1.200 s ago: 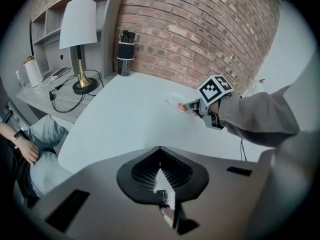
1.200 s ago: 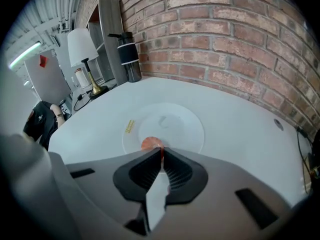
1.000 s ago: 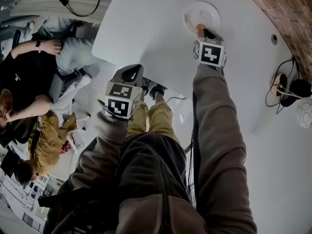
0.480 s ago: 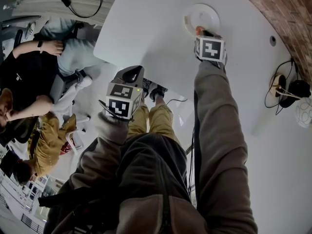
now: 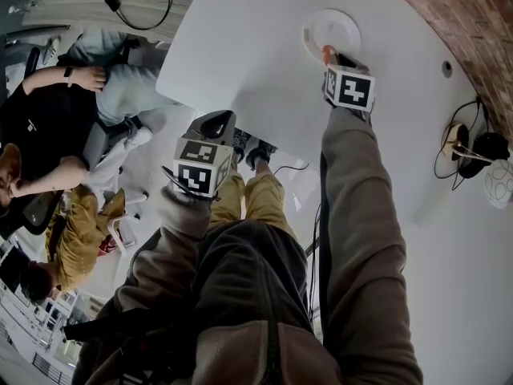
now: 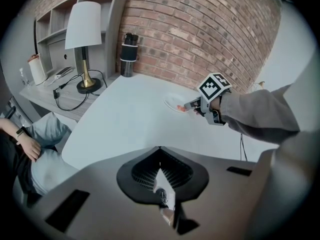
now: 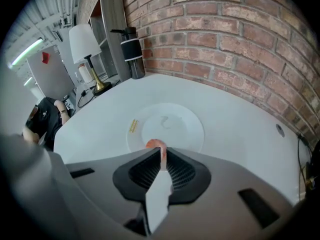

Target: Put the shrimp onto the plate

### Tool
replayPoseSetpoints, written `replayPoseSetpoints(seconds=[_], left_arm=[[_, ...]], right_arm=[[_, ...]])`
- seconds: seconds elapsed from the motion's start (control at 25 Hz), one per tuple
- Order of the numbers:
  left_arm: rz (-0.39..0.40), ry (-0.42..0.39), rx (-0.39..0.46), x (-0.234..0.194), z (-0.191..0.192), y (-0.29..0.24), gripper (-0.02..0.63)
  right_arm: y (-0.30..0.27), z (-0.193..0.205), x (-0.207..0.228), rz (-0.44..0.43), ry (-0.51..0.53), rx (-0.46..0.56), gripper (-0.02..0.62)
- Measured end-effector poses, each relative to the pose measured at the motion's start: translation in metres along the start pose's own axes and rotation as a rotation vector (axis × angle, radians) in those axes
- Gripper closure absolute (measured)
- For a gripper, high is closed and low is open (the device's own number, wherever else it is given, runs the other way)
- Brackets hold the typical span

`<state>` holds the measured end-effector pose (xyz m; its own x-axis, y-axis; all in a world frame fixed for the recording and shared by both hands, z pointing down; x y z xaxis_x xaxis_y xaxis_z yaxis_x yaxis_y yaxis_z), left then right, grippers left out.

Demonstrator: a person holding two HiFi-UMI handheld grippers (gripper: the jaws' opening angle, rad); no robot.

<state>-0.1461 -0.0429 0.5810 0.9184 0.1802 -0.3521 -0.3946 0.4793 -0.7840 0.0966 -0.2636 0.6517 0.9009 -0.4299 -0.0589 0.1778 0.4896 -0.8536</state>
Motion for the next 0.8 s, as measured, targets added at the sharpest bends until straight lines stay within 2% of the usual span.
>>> replayPoseSetpoints(seconds=[0.44, 0.68, 0.8], left_arm=[[0.044, -0.076, 0.08, 0.02, -0.029, 0.016, 0.601], [0.064, -0.126, 0.154, 0.043, -0.058, 0.038, 0.601], [0.081, -0.16, 0.227, 0.058, -0.076, 0.052, 0.601]], right_arm=[[0.066, 0.018, 0.005, -0.037, -0.136, 0.217, 0.58], [0.129, 0.022, 0.004, -0.002, -0.186, 0.299, 0.594], [0.166, 0.025, 0.003, 0.005, -0.214, 0.36, 0.594]])
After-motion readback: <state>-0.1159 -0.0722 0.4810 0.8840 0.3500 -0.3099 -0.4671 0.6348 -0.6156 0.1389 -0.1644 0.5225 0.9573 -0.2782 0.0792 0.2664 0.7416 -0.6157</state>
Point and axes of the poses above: the fingertips, and each gripper's own axes: y backward along the fingers, x to its right, z out of its underside, the point moved 10 cm from there along y, backward along the fingers, and after that the axes turned 6 degrees about z, right-handed, at the moved point
